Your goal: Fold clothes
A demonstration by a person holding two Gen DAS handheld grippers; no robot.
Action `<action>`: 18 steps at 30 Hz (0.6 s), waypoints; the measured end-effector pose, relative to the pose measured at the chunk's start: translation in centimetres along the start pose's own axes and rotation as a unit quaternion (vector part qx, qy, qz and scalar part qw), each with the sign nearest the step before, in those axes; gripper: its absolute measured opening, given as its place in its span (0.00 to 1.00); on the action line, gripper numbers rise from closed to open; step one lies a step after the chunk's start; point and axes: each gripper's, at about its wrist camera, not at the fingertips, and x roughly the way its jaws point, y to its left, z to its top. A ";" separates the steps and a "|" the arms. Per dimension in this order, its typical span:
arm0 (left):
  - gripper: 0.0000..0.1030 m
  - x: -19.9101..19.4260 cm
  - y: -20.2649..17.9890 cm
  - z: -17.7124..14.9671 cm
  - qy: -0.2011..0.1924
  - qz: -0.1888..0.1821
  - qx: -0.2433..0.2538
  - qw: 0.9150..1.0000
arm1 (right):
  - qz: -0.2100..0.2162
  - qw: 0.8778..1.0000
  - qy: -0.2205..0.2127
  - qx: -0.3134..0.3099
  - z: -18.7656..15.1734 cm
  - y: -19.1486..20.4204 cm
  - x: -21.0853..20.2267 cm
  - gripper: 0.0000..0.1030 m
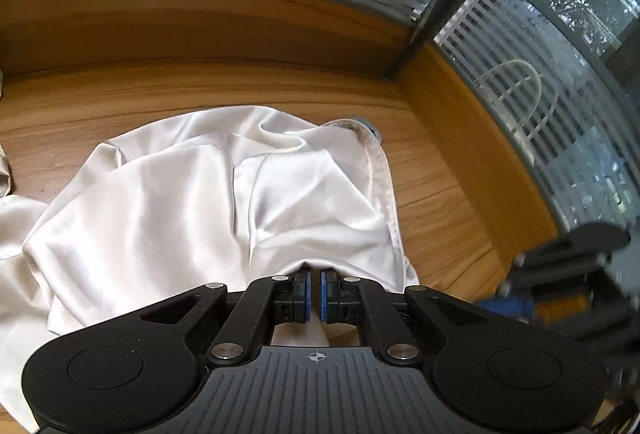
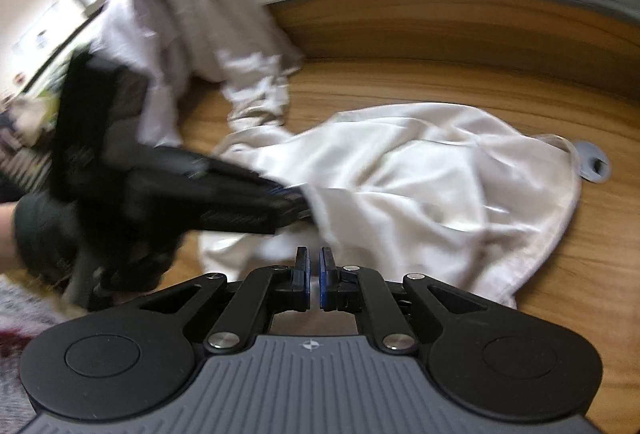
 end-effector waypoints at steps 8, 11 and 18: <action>0.05 0.8 0.1 1.1 -0.001 -0.001 -0.004 1.000 | -0.028 0.999 0.042 -0.011 1.0 0.8 4.9 0.07; 0.05 0.9 0.2 1.1 -0.001 0.006 0.004 1.000 | -0.055 0.996 0.072 -0.012 0.6 0.1 7.2 0.07; 0.06 1.2 0.8 -0.1 0.024 0.028 0.047 0.998 | -0.120 0.989 0.080 -0.009 -1.0 -2.1 8.0 0.06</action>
